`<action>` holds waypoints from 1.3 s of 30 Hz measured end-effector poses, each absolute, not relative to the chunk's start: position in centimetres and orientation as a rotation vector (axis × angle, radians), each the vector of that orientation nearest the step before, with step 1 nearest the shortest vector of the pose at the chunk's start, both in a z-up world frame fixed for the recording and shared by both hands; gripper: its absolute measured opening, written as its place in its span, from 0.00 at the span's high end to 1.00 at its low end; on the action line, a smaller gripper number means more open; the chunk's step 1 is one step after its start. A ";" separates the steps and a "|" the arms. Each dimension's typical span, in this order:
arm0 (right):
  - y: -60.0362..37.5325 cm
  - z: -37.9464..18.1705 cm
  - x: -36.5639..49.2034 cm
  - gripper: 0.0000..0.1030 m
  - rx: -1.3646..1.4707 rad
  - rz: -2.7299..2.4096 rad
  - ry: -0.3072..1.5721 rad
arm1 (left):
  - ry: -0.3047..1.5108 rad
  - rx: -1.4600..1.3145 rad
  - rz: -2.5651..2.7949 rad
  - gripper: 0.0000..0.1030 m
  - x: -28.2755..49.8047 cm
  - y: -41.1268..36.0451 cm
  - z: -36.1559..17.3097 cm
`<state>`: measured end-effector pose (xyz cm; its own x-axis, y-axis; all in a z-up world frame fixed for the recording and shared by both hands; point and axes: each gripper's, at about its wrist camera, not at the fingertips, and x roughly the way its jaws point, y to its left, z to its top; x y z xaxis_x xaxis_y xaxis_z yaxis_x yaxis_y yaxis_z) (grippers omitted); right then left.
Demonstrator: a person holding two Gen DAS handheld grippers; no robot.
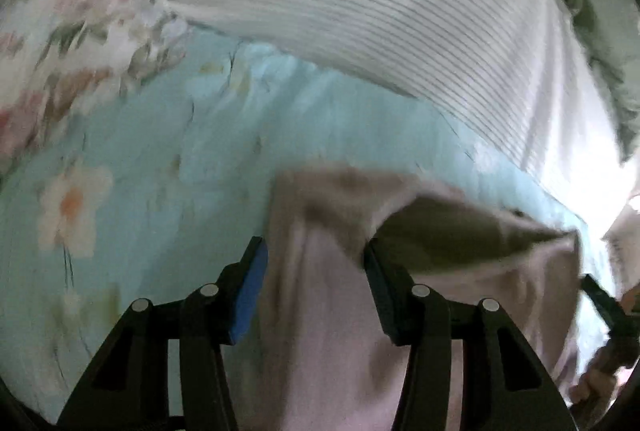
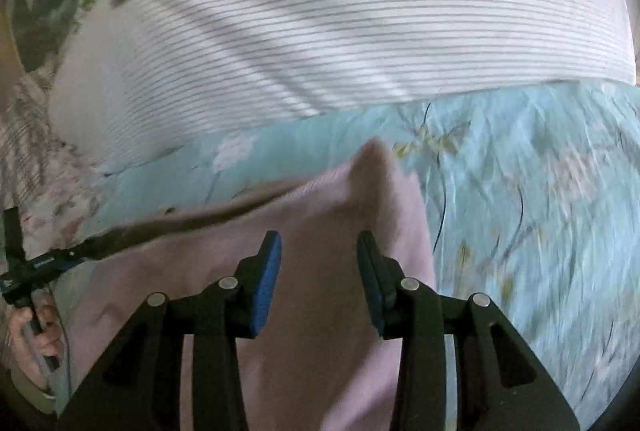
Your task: Fold small clothes
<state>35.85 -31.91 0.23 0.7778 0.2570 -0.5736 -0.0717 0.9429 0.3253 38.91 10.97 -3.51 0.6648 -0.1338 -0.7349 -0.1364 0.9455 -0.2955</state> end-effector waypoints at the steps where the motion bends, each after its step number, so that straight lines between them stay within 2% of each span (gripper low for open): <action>1: -31.7 -0.1 34.6 0.60 0.301 0.205 0.664 | 0.843 -0.360 -0.029 0.51 37.1 10.7 -3.7; 8: -27.9 -2.7 29.6 0.60 0.361 0.338 0.730 | 0.829 -0.432 -0.142 0.50 27.8 7.5 -4.5; 18: -26.5 -5.4 23.8 0.54 0.482 0.416 0.743 | 0.916 -0.569 -0.220 0.49 20.6 4.9 -8.7; 25: -26.3 -6.1 22.5 0.53 0.518 0.413 0.757 | 0.942 -0.689 -0.222 0.43 20.8 5.4 -10.9; 32: -26.7 -6.6 21.5 0.50 0.532 0.415 0.771 | 0.875 -0.817 -0.106 0.44 24.3 7.7 -11.4; 35: -26.9 -6.3 21.5 0.49 0.538 0.414 0.768 | 0.845 -0.811 -0.050 0.50 25.6 8.3 -11.2; 39: -27.0 -5.8 21.9 0.49 0.540 0.421 0.759 | 0.835 -0.757 -0.015 0.73 27.0 8.2 -10.9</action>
<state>21.92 -27.03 -5.85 0.6553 0.5393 -0.5290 -0.1639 0.7851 0.5973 27.01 8.24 -10.91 0.6867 -0.2958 -0.6640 -0.2722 0.7424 -0.6122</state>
